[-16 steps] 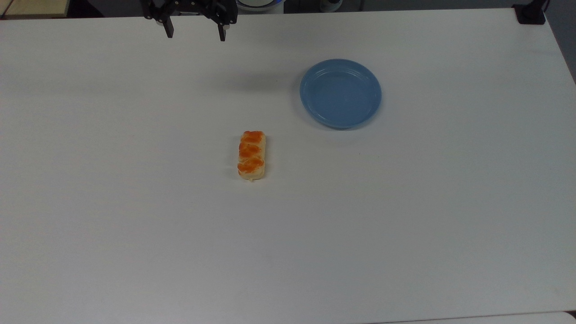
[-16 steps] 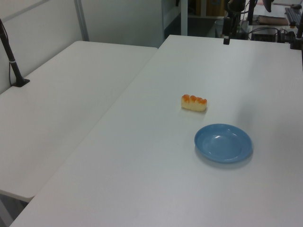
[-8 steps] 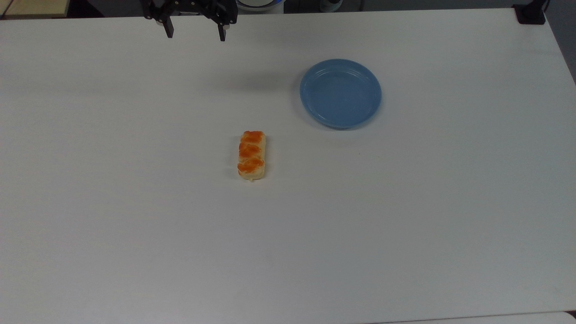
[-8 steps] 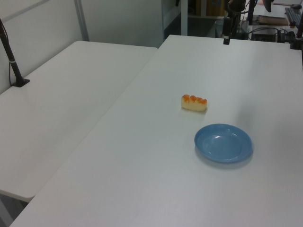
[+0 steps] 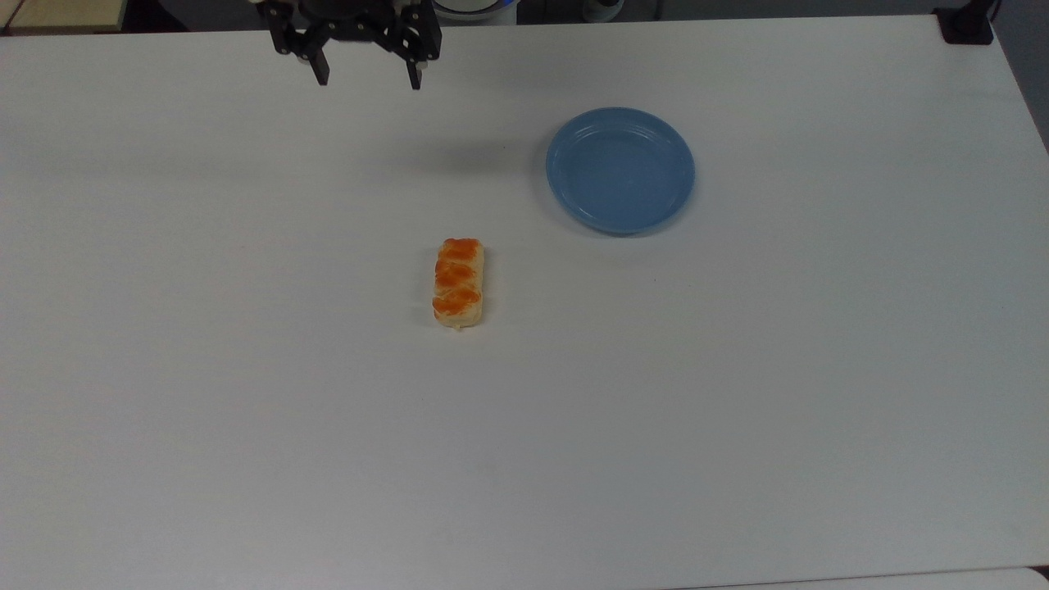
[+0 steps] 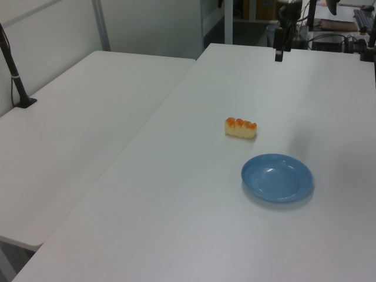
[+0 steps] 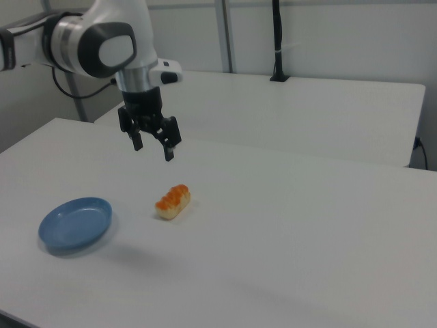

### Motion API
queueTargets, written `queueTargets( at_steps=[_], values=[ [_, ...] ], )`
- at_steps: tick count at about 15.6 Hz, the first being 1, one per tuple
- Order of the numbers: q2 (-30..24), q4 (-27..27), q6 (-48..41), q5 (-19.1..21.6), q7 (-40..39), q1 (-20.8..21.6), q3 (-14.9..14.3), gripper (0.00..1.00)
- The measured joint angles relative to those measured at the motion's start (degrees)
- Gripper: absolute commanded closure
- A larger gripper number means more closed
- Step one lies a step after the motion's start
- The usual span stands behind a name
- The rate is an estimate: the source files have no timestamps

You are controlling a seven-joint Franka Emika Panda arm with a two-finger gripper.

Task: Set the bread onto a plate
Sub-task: 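Lower the open gripper over the orange-topped bread roll, then close the gripper on the bread roll and lift it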

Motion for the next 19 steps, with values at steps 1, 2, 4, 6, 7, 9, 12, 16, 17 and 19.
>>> queueTargets(
  at_steps=[1, 2, 4, 6, 7, 9, 12, 16, 17, 19],
  values=[
    [1.0, 0.0, 0.7, 0.4, 0.0, 0.0, 0.0, 0.0],
    [2.3, 0.0, 2.0, 1.1, 0.0, 0.0, 0.0, 0.0],
    [5.6, -0.1, 5.9, 1.9, 0.0, 0.3, 0.0, 0.0],
    [9.0, -0.1, 9.8, 1.9, 0.0, 0.8, 0.0, 0.0],
    [10.6, 0.0, 11.4, 1.9, 0.0, 1.2, 0.1, 0.0],
    [13.7, 0.0, 14.4, 1.9, 0.2, 2.4, 0.4, 0.0],
    [17.8, 0.0, 19.8, 1.9, 3.9, 4.7, 0.6, 0.0],
    [23.2, 0.0, 27.3, -0.9, 10.7, 7.8, 0.6, 0.0],
    [24.0, 0.1, 27.9, -1.6, 11.8, 8.2, 0.7, 0.0],
    [24.9, 0.1, 28.0, -2.7, 12.9, 8.8, 0.8, 0.17]
  ],
)
